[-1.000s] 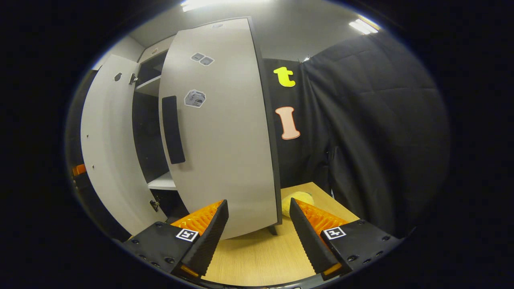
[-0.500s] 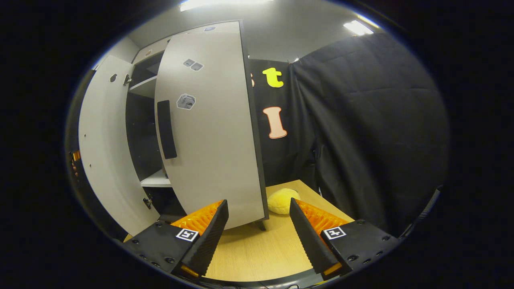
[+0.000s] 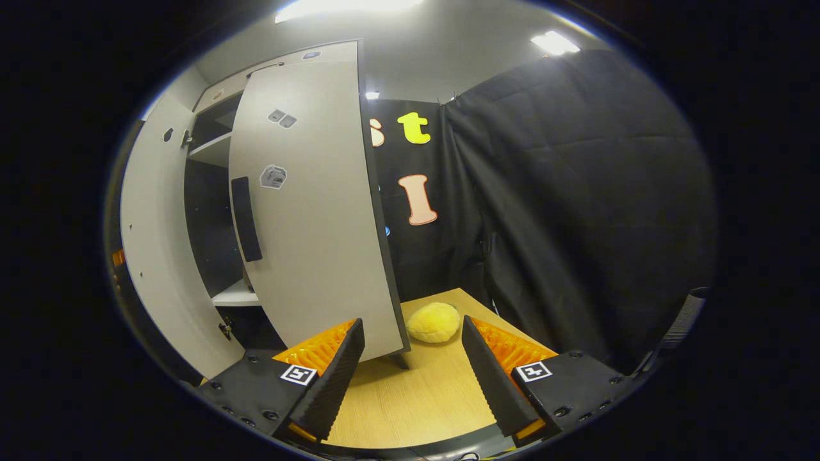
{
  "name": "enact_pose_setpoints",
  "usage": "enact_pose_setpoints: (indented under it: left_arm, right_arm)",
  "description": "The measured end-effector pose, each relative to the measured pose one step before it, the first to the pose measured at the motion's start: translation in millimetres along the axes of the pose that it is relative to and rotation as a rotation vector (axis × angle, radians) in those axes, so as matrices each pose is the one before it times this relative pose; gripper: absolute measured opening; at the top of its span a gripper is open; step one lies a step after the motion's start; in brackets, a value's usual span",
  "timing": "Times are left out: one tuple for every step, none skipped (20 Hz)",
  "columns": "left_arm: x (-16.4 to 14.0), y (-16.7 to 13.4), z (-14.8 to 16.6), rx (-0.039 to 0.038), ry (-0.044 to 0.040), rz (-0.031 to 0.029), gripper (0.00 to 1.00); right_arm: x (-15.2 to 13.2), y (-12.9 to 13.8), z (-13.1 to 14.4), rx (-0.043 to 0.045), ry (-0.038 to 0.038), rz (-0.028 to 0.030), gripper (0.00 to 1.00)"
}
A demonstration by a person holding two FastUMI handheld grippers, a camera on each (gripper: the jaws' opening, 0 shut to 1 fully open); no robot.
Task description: Grab one shoe with the right hand and put it into the shoe cabinet, grab the other shoe with the left hand and put it into the shoe cabinet; then close the right door with the right hand and the left door with the left hand.
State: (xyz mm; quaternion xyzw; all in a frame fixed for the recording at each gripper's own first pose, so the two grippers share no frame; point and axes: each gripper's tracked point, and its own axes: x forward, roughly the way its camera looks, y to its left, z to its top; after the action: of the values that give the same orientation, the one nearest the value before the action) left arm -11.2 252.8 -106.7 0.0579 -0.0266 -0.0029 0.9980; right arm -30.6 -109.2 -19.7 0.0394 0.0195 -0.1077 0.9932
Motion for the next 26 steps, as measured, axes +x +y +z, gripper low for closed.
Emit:
enact_pose_setpoints:
  left_arm:
    - [0.39,-13.50,-0.11,0.00311,0.00128,-0.01471,0.89]
    - [1.90,-13.02,0.57,0.00313,0.00307,-0.01907,0.89]
    - [3.25,-12.77,0.74,0.00598,-0.00007,-0.01444,0.89]
    - [3.34,-12.68,1.44,0.00578,-0.00546,-0.00690,0.89]
    - [1.70,-10.80,1.98,-0.00030,-0.01517,0.00168,0.89]
    - [1.61,-10.27,2.11,-0.00675,-0.02486,0.00617,0.89]
    - [1.71,-9.00,-0.87,-0.01535,-0.01385,0.00846,0.89]
    - [4.78,-10.13,-0.89,-0.01916,-0.00635,0.00231,0.89]
    - [4.92,-12.11,-4.47,-0.02308,-0.00179,-0.00252,0.96]
    - [7.09,-14.19,-0.74,-0.02923,-0.00436,-0.01316,0.96]
    - [7.77,-17.04,0.53,-0.02763,-0.00579,-0.02440,0.96]
    - [7.69,-16.77,-1.04,-0.02241,-0.00553,-0.02824,0.93]
    - [6.35,-13.18,-0.81,-0.01188,-0.00100,-0.02027,0.89]
    - [5.05,-8.80,-0.34,-0.00086,0.00080,-0.00893,0.85]
    - [1.56,-0.82,-1.12,0.00728,-0.00028,0.01004,0.82]
    - [-0.81,0.51,-0.44,0.00542,-0.00467,0.01123,0.82]
    - [-0.66,1.03,-0.25,-0.00164,-0.00257,0.00296,0.82]
    - [-0.96,0.10,-1.98,-0.00893,0.00950,-0.00035,0.82]
    - [0.35,1.99,-2.84,-0.00805,0.01313,0.00301,0.82]
    - [-0.74,3.02,-2.20,-0.00415,0.01134,0.01046,0.82]
    - [-3.07,4.20,-3.45,-0.00386,0.00749,0.01004,0.82]
    - [-5.98,4.36,-2.82,-0.00316,0.00635,0.00549,0.82]
    - [-9.78,6.45,-4.13,-0.00032,0.00611,0.00695,0.89]
    - [-6.67,4.35,-1.48,0.00490,0.00638,0.00248,0.89]
    - [-6.06,4.52,0.25,0.00730,0.00224,0.00856,0.96]
    - [-4.98,4.23,1.53,0.00764,-0.00058,0.00674,0.96]
  right_arm:
    - [-0.03,0.25,0.82,-0.00518,-0.00089,0.00269,0.97]
    - [1.46,2.42,2.37,-0.00487,-0.00029,0.00479,0.97]
    - [-0.18,0.06,1.72,-0.00359,-0.00175,0.00379,0.97]
    - [1.13,0.51,2.87,-0.00129,-0.00233,0.00136,0.97]
    - [-0.03,-1.64,1.23,-0.00002,0.00072,-0.00028,0.97]
    - [0.00,-2.23,2.91,0.00049,-0.00292,-0.00304,0.97]
    - [-0.65,-2.81,4.82,0.00182,-0.00921,-0.00493,0.97]
    - [-0.51,-3.33,6.46,0.00128,-0.01220,-0.00494,0.97]
    - [-1.07,-3.47,5.14,-0.00219,-0.00989,-0.00628,0.97]
    - [0.04,-3.70,4.87,-0.00532,-0.00981,-0.00817,0.97]
    - [-0.25,-5.56,4.92,-0.00438,-0.01042,-0.00867,0.97]
    - [-0.21,-3.73,4.74,-0.00188,-0.00753,-0.00857,0.97]
    - [-1.83,-4.05,3.96,0.00155,-0.00734,-0.00822,0.97]
    - [-2.34,-3.51,3.61,0.00361,-0.00551,-0.00856,0.97]
    - [-2.70,-4.03,1.47,0.00414,-0.00383,-0.00728,0.97]
    - [-1.07,-2.60,2.28,0.00322,-0.00459,-0.00682,0.97]
    - [-1.24,-3.41,2.29,0.00120,-0.00509,-0.00784,0.97]
    - [-0.70,-1.23,2.52,0.00016,-0.00395,-0.00575,0.97]
    - [-0.14,-0.68,1.26,0.00149,-0.00088,-0.00372,0.97]
    - [-0.26,0.81,1.36,0.00433,0.00165,0.00061,0.97]
    - [-0.51,1.84,1.26,0.00575,-0.00077,0.00346,0.97]
    - [-0.25,3.77,2.47,0.00578,-0.00143,0.00637,0.97]
    - [1.48,4.26,1.42,0.00538,-0.00301,0.00659,0.97]
    - [1.28,4.84,2.49,0.00346,-0.00117,0.00562,0.97]
    - [0.76,4.87,2.28,0.00142,-0.00254,0.00356,0.97]
    - [1.04,6.11,4.08,-0.00109,-0.00542,0.00813,0.97]
